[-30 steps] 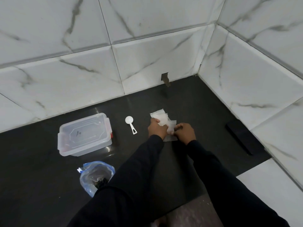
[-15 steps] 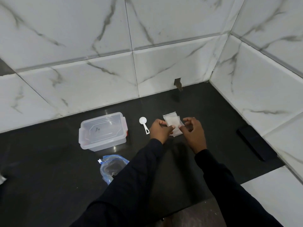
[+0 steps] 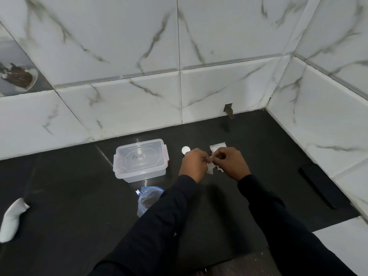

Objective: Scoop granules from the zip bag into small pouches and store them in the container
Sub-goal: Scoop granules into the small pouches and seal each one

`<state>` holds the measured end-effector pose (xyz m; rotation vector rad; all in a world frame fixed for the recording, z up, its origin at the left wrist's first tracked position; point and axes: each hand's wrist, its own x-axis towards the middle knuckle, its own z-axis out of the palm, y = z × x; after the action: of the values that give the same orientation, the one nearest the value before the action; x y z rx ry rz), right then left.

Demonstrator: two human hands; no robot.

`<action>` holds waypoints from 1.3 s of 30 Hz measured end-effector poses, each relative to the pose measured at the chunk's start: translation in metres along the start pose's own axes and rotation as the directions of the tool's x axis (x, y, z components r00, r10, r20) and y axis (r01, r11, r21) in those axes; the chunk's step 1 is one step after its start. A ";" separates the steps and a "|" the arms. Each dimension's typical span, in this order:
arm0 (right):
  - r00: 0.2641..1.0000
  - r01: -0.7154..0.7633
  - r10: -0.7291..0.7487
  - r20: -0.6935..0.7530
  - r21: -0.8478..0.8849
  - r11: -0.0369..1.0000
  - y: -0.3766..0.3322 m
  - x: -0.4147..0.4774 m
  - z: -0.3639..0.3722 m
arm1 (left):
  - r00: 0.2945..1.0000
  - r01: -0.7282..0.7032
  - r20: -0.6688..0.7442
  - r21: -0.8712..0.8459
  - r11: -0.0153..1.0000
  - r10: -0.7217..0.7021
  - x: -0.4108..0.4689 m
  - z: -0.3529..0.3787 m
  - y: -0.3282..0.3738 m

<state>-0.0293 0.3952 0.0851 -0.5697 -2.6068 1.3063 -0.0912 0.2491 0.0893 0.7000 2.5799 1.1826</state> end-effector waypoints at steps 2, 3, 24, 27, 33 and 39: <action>0.999 -0.010 0.009 0.035 0.008 1.000 -0.005 0.003 0.009 | 0.995 0.099 -0.012 -0.030 0.995 -0.099 -0.001 -0.003 -0.010; 0.998 -0.011 0.011 0.062 0.006 1.000 -0.008 0.004 0.015 | 0.988 0.152 -0.020 -0.042 0.987 -0.153 -0.002 -0.006 -0.016; 0.940 -0.308 0.324 0.103 -0.146 0.940 0.012 0.091 0.121 | 0.913 0.407 -0.036 0.021 0.913 -0.406 -0.012 -0.037 -0.065; 0.929 -0.325 0.353 0.112 -0.212 0.922 0.010 0.092 0.130 | 0.915 0.403 -0.032 0.026 0.915 -0.402 -0.014 -0.039 -0.065; 0.907 -0.383 0.409 0.102 -0.204 0.901 0.002 0.086 0.136 | 0.921 0.381 -0.061 -0.077 0.921 -0.386 -0.021 -0.056 -0.054; 0.902 -0.426 0.342 0.264 0.403 0.810 -0.032 0.069 0.092 | 0.912 0.228 -0.254 -0.339 0.913 -0.323 -0.043 -0.123 -0.029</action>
<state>-0.1297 0.3390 0.0538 -0.9659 -2.2447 2.1064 -0.1109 0.1308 0.1473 0.0788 2.5267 1.6415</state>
